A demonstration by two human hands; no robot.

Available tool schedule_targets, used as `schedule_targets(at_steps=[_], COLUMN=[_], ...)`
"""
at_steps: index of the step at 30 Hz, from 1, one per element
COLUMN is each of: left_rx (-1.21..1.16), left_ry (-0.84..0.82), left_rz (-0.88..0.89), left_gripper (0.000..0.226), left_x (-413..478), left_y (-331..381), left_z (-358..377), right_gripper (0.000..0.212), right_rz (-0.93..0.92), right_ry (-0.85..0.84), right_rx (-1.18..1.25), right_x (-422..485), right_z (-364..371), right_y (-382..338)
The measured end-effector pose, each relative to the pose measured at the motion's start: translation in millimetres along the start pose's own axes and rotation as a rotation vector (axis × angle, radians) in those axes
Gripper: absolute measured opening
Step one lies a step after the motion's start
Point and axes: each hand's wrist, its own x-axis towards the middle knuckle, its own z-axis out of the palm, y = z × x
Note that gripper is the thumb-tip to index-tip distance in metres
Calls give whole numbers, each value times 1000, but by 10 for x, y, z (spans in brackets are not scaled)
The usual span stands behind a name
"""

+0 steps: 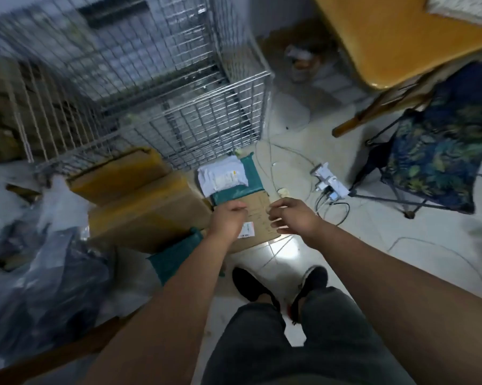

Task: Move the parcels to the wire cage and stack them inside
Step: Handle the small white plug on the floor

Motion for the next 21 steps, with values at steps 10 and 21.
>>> schedule_targets(at_steps=[10,21], left_rx=[307,550], left_ry=[-136,-399], left_rz=[216,367], left_gripper=[18,16], left_x=[-923,-1812], left_y=[749,892], left_z=[979,2708], right_gripper=[8,6], right_rz=[-108,-98], right_ry=[154,402], right_rx=[192,434], right_x=[-1156,-2158], right_z=[-1204,-2276], right_y=[393,1552])
